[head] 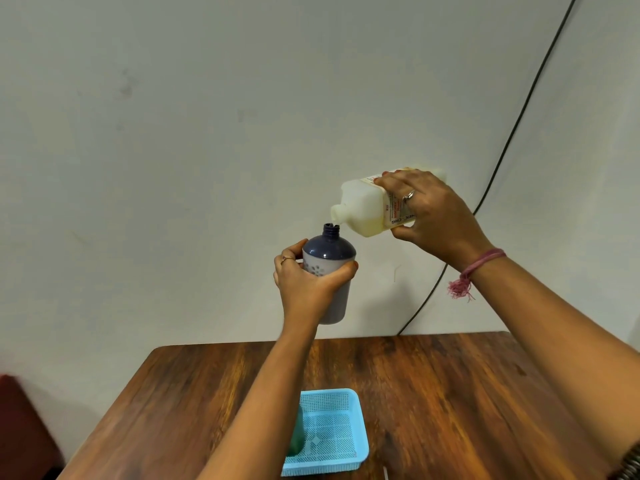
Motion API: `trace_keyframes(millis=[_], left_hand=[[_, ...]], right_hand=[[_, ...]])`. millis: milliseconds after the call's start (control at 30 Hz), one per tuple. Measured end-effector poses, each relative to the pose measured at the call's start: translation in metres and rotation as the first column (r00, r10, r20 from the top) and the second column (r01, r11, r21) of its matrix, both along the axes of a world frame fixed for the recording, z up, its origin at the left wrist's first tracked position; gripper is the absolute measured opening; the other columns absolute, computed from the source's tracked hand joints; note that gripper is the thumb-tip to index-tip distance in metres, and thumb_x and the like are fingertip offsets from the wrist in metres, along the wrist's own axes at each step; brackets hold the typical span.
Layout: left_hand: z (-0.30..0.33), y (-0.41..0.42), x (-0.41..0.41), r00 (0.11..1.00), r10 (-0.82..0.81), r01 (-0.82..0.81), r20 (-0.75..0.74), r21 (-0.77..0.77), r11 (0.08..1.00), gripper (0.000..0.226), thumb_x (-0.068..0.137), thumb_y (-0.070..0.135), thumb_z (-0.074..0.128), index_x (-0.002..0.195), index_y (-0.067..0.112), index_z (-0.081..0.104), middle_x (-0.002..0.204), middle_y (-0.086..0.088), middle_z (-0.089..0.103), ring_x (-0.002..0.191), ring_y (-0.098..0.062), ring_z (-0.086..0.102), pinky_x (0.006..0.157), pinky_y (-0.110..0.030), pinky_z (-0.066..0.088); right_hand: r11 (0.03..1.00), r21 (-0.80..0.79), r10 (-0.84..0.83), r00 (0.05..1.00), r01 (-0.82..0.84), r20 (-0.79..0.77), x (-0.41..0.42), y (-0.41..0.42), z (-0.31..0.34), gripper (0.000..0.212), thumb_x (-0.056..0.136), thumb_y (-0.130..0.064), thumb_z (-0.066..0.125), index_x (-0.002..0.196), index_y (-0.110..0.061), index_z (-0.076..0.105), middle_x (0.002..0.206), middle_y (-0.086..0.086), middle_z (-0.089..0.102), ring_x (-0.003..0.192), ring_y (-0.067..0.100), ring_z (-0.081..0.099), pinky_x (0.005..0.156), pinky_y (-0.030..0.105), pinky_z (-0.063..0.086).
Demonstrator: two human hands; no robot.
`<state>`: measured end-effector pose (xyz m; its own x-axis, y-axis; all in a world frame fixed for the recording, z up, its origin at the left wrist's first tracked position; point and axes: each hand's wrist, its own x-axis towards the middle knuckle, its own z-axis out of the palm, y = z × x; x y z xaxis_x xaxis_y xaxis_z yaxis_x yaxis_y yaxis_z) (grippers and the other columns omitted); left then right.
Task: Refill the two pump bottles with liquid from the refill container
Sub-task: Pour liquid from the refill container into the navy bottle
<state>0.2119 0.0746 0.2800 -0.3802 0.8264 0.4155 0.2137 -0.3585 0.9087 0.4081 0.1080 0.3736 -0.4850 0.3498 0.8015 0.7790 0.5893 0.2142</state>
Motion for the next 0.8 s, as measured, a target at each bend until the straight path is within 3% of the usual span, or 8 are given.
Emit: trace_keyframes(millis=[800], left_hand=[[0.0016,-0.0030,0.0040,1.000,-0.004,0.003,0.017,0.012,1.000,0.092,0.035,0.060,0.076,0.115,0.033,0.042,0.124,0.001,0.050,0.115,-0.023,0.052,0.091,-0.043,0.055]], right_hand=[[1.000,0.024,-0.004,1.000,0.004,-0.003,0.0020,-0.0024,-0.0013,0.074,0.061,-0.007,0.085,0.129,-0.006,0.055,0.124,0.016,0.061,0.113,0.036,0.056,0.099,0.045,0.042]])
